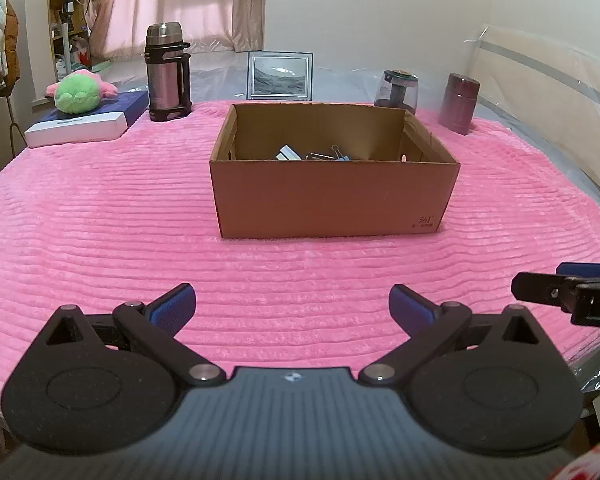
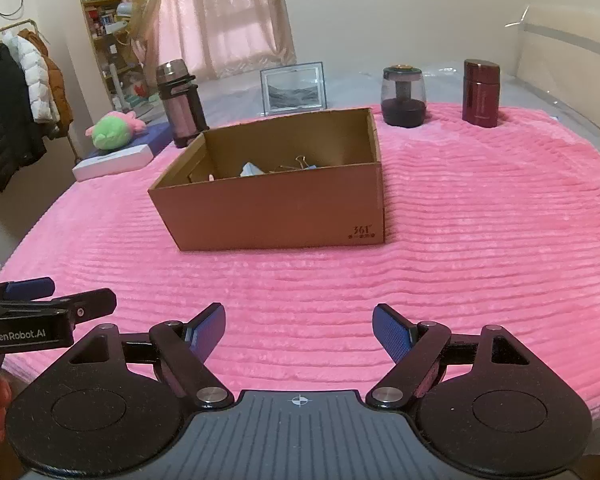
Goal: Organize rigid objects
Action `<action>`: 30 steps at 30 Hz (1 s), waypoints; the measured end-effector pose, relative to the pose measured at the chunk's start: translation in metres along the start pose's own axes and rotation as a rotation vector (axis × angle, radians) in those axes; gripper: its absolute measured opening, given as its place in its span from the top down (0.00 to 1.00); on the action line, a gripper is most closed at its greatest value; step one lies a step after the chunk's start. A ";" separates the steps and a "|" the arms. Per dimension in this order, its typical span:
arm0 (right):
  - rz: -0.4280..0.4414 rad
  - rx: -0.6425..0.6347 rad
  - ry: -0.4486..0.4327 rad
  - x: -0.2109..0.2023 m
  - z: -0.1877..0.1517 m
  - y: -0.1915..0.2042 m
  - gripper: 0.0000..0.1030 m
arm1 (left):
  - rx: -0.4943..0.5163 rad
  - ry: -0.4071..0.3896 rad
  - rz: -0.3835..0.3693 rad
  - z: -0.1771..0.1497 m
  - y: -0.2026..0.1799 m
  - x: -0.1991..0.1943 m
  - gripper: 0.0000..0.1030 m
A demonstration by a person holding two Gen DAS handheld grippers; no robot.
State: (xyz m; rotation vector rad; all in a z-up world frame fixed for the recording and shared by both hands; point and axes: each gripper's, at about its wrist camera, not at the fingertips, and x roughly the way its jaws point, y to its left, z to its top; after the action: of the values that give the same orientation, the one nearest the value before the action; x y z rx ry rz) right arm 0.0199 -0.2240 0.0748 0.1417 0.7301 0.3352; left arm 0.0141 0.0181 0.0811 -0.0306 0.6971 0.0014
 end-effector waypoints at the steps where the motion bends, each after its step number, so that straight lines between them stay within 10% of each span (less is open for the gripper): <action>1: -0.001 0.006 0.002 -0.001 0.001 -0.001 0.25 | 0.000 0.000 0.003 0.001 0.000 -0.001 0.01; 30: -0.005 0.033 0.027 -0.006 0.005 -0.006 0.25 | -0.006 0.004 -0.006 0.005 -0.003 -0.002 0.01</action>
State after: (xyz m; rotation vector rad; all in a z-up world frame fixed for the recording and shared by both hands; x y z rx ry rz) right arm 0.0212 -0.2320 0.0806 0.1664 0.7623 0.3210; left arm 0.0156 0.0156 0.0865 -0.0382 0.7011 -0.0023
